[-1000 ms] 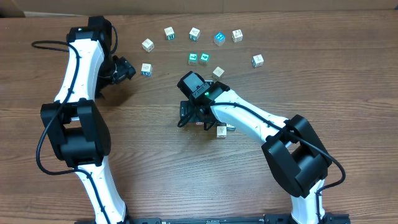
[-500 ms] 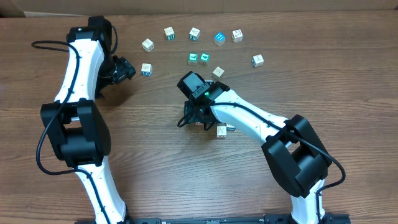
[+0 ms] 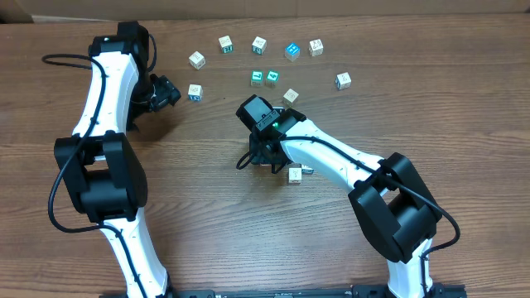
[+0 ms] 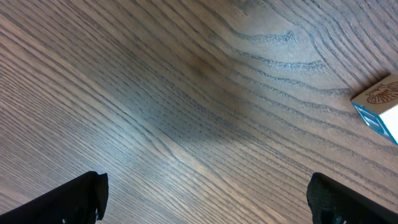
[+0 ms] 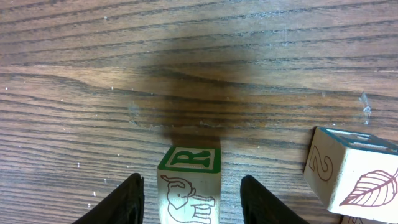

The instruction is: Form a circle

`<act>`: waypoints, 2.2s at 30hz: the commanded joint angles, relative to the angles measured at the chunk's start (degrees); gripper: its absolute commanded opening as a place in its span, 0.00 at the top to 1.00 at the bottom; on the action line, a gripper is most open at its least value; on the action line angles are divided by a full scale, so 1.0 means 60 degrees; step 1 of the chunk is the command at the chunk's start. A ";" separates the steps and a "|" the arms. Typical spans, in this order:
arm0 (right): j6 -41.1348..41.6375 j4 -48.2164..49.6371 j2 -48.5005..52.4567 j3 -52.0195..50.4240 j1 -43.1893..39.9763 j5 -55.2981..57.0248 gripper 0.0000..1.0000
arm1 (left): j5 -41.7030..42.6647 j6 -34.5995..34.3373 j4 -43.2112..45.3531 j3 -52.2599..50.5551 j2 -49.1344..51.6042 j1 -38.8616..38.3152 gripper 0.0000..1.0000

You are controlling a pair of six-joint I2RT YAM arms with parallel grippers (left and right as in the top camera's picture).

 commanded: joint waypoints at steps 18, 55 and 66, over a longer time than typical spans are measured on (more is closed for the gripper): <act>-0.0004 0.0044 0.0109 -0.0062 -0.0036 0.0091 0.56 | 0.0007 0.0146 0.0004 0.0160 0.0029 -0.0036 0.01; 0.0000 0.0044 0.0109 -0.0062 -0.0036 0.0087 0.66 | 0.0007 0.0146 0.0004 0.0160 0.0029 -0.0036 0.01; 0.0000 -0.0022 0.0109 -0.0062 -0.0036 0.0095 0.71 | 0.0007 0.0146 0.0004 0.0160 0.0029 -0.0036 0.00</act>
